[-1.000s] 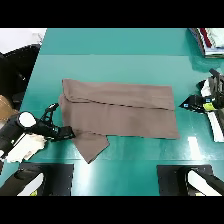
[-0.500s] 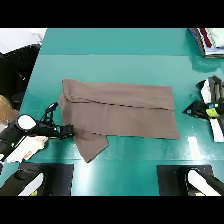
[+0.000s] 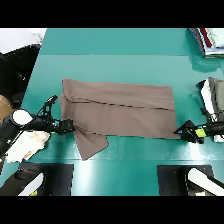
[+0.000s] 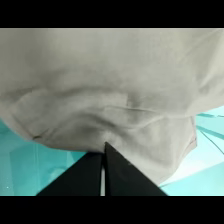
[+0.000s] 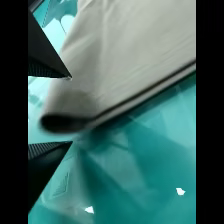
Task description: Fold the shirts.
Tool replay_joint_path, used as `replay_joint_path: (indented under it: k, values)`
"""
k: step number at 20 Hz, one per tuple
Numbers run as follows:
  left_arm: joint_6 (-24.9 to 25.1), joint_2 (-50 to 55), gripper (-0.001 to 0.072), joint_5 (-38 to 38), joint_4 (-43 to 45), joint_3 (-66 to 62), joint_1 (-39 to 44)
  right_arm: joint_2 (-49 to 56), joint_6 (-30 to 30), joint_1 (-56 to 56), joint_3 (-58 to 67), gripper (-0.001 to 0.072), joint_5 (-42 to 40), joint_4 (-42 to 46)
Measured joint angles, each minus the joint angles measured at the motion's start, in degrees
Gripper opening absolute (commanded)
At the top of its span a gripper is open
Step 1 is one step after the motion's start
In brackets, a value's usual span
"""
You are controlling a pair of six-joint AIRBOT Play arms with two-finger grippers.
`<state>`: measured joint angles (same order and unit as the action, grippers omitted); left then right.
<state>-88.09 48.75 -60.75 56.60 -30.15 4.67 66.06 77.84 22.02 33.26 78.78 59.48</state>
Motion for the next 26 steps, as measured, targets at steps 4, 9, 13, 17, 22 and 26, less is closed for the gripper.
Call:
replay_joint_path:
  k: [4,9,13,17,22,26]
  values:
    - [0.0,0.0,0.0022,-3.2,2.0,-1.2,0.0,0.6,-0.3,-5.6,1.8,0.0020,-2.1,-1.3]
    - [-1.7,-6.7,0.0021,-14.1,6.4,-3.3,0.0,-7.5,-0.4,-9.7,4.6,0.0019,3.2,4.8]
    - [-4.7,-13.7,0.0021,-23.7,7.8,-6.4,0.0,-16.6,0.1,-10.5,8.7,0.0017,9.1,11.8]
    - [-4.6,-12.3,0.0023,-22.9,11.8,-12.3,0.0,-17.3,0.8,-12.9,15.2,0.0017,9.7,13.9]
    - [0.1,1.9,0.0024,-12.2,16.0,-21.2,0.0,-4.9,1.3,-18.6,25.8,0.0018,4.8,14.7]
    - [3.4,16.2,0.0025,-3.9,16.9,-30.0,0.0,7.6,1.7,-20.8,34.6,0.0018,2.1,15.1]
